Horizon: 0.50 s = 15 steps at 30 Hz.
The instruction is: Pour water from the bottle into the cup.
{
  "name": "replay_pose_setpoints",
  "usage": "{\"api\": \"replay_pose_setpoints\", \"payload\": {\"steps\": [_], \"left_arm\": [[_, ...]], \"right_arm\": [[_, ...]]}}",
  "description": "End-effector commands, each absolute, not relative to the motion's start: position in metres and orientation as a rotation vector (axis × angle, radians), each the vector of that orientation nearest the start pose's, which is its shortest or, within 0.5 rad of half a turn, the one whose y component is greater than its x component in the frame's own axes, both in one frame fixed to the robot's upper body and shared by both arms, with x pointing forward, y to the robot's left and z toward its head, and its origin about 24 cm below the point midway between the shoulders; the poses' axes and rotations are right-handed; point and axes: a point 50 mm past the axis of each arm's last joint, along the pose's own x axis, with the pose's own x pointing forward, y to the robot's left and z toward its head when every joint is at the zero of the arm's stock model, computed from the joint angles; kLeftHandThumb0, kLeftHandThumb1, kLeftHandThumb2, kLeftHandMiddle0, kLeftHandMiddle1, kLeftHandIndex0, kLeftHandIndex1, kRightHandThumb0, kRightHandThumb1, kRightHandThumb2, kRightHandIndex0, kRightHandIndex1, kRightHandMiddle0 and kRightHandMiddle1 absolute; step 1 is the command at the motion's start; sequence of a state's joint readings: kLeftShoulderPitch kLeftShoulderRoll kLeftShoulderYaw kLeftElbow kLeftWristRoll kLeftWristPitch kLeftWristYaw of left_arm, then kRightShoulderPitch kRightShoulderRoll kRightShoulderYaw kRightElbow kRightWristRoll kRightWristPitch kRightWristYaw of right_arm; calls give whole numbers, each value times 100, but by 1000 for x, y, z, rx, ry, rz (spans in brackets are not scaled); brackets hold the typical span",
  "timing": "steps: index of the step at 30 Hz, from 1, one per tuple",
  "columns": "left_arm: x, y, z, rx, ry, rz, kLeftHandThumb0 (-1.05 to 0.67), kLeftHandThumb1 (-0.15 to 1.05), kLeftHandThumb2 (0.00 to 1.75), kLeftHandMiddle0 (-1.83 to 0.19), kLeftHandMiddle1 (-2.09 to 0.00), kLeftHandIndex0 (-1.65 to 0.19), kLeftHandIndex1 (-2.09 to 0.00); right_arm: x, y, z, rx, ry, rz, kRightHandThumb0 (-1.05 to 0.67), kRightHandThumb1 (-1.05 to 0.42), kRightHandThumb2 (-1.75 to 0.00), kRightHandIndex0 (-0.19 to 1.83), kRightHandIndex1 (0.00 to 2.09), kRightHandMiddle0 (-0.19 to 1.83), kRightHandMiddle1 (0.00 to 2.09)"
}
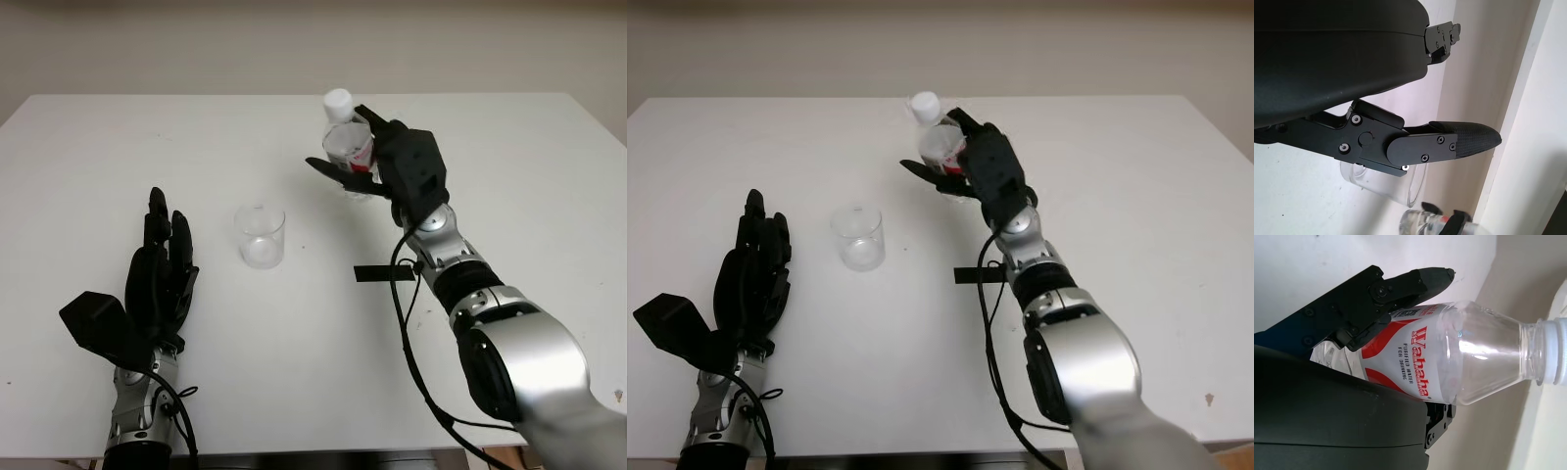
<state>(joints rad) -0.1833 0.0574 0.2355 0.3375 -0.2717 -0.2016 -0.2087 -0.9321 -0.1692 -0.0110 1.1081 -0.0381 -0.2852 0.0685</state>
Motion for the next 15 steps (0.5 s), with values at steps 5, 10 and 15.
{"api": "replay_pose_setpoints", "payload": {"steps": [5, 10, 15], "left_arm": [[274, 199, 12, -247, -4, 37, -75, 105, 50, 19, -4, 18, -3], [274, 199, 13, -243, 0, 34, -76, 105, 49, 19, -4, 18, -3], [273, 199, 13, -249, -3, 35, -75, 105, 49, 19, -4, 19, -4]], "right_arm": [[390, -152, 119, -127, -113, 165, -40, -105, -44, 125, 209, 70, 209], [381, -159, 122, -89, -82, 165, -39, -105, -44, 130, 209, 73, 209], [371, -162, 127, -90, -58, 155, -40, -105, -45, 133, 209, 78, 209]]}}
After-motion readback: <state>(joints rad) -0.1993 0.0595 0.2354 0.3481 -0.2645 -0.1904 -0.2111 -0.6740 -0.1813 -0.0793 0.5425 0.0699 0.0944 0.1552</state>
